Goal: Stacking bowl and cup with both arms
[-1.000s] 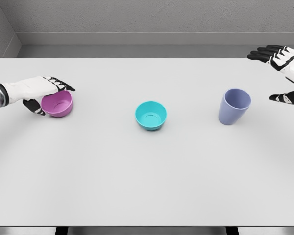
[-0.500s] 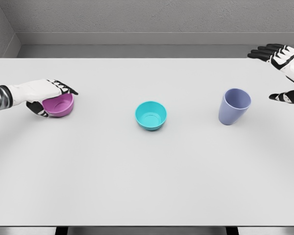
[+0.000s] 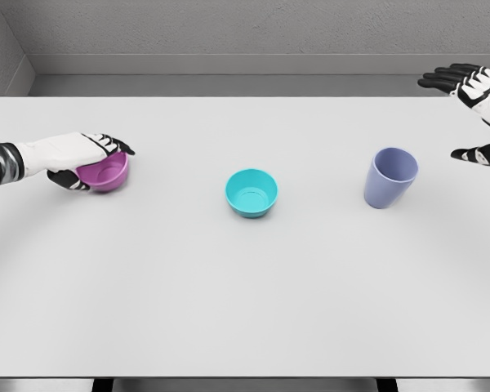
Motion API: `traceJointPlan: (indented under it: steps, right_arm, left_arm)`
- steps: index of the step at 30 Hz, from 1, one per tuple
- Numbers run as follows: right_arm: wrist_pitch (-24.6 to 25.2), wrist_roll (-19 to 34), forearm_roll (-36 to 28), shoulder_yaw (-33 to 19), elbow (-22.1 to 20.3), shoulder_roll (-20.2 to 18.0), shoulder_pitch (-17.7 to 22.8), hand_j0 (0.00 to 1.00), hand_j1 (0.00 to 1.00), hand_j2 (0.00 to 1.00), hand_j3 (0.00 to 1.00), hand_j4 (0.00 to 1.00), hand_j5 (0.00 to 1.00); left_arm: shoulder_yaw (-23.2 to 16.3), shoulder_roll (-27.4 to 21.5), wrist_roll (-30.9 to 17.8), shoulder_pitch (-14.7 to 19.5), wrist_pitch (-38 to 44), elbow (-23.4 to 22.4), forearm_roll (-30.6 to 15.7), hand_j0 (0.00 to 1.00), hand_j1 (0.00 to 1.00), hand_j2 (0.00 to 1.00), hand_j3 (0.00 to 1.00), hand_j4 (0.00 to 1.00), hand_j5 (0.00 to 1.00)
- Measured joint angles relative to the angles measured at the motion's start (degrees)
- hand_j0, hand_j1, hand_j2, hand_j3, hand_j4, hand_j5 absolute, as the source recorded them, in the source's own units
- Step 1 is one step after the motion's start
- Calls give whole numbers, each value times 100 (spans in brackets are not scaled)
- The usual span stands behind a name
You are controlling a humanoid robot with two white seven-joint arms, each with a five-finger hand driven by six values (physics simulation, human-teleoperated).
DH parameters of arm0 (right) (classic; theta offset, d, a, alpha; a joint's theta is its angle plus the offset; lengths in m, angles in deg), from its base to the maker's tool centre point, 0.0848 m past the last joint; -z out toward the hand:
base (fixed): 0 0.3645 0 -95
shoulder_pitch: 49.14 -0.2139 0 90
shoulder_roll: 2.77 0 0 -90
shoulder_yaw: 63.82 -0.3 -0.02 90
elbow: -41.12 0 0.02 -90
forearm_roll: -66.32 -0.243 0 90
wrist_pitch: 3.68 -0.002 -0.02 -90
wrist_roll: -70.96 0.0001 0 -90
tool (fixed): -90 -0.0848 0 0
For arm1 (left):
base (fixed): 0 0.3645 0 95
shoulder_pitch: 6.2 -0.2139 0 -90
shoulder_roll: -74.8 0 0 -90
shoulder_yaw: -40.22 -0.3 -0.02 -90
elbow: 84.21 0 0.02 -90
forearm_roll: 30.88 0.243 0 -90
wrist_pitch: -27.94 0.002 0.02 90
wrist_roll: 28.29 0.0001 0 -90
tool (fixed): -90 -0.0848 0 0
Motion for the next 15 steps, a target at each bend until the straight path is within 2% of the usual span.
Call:
traceJointPlan:
  steps: [11, 15]
  right_arm:
    - [0, 0, 0, -1, 8, 30, 9, 100, 100, 100, 100, 100, 100]
    - [0, 0, 0, 0, 3, 37, 18, 100, 100, 100, 100, 100, 100]
  left_arm:
    - [9, 78, 12, 141, 2, 319, -237, 63, 63, 63, 63, 63, 63]
    - [5, 302, -1, 211, -1, 409, -279, 62, 62, 62, 62, 62, 62]
